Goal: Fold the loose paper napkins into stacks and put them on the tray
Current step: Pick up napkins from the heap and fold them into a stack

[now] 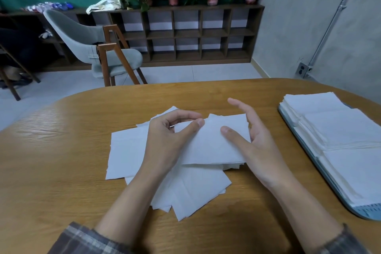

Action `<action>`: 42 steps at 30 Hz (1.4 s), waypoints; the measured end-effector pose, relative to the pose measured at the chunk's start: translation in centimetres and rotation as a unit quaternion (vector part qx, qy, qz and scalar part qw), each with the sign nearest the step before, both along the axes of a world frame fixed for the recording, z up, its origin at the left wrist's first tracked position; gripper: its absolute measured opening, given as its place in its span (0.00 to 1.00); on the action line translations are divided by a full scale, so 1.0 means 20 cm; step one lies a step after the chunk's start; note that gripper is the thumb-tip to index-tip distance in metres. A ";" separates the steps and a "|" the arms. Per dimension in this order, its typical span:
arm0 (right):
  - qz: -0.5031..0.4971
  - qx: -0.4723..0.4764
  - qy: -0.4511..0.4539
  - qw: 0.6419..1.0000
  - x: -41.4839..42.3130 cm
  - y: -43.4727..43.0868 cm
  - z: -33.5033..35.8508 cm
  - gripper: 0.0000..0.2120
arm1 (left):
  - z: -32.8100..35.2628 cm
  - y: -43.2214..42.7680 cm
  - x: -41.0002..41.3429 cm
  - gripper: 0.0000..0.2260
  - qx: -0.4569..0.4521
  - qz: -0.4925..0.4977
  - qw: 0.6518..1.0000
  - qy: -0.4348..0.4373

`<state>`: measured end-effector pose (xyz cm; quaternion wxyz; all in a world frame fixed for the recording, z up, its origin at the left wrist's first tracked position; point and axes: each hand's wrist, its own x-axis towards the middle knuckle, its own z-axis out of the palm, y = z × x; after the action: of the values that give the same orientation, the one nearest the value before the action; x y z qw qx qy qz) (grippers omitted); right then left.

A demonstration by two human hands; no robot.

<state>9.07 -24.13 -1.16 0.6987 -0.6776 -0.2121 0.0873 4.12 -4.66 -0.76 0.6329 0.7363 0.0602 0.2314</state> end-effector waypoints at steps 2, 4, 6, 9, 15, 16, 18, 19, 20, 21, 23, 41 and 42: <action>0.003 -0.004 -0.021 1.000 0.00 0.01 -0.01 0.28 | 0.00 0.00 0.00 0.02 0.004 0.002 1.000 -0.008; 0.000 -0.010 -0.038 0.999 0.00 0.01 -0.01 0.28 | -0.01 0.00 0.01 0.02 0.008 0.000 1.000 -0.010; -0.003 -0.013 -0.054 0.998 0.01 0.00 -0.01 0.28 | -0.01 0.00 0.00 0.04 0.018 -0.007 1.000 -0.003; 0.002 0.018 -0.045 0.999 0.01 -0.01 0.00 0.25 | 0.01 0.01 -0.01 0.09 0.042 -0.047 0.998 0.021; -0.012 -0.036 -0.065 0.997 0.02 -0.03 -0.01 0.08 | 0.00 0.00 -0.01 0.10 0.083 -0.038 0.996 -0.011; -0.012 -0.057 -0.070 0.996 0.03 -0.03 -0.01 0.08 | -0.01 0.00 0.00 0.12 0.088 -0.030 0.996 -0.018; -0.046 -0.084 -0.079 0.992 0.04 -0.03 -0.03 0.11 | -0.02 0.01 0.00 0.18 0.120 -0.029 0.992 -0.025; -0.077 -0.087 -0.076 0.990 0.06 -0.03 -0.04 0.12 | -0.03 0.03 0.00 0.22 0.161 -0.037 0.986 -0.018; -0.110 -0.089 -0.072 0.987 0.08 -0.04 -0.06 0.13 | -0.03 0.05 0.00 0.25 0.214 -0.053 0.975 -0.005; -0.139 -0.091 -0.067 0.984 0.10 -0.04 -0.08 0.14 | -0.04 0.08 0.00 0.26 0.274 -0.075 0.959 0.019; -0.176 -0.100 -0.060 0.977 0.13 -0.06 -0.11 0.15 | -0.04 0.11 -0.01 0.26 0.371 -0.132 0.915 0.085; -0.124 -0.082 -0.076 0.986 0.10 -0.03 -0.09 0.08 | -0.01 0.14 -0.01 0.01 0.248 -0.118 0.960 0.051; -0.112 -0.070 -0.074 0.988 0.09 -0.02 -0.08 0.08 | -0.01 0.14 -0.01 0.01 0.221 -0.115 0.967 0.054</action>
<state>10.82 -24.62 -2.75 0.6374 -0.7489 -0.1792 -0.0271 3.89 -1.93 -0.95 0.4723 0.8714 -0.0438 0.1247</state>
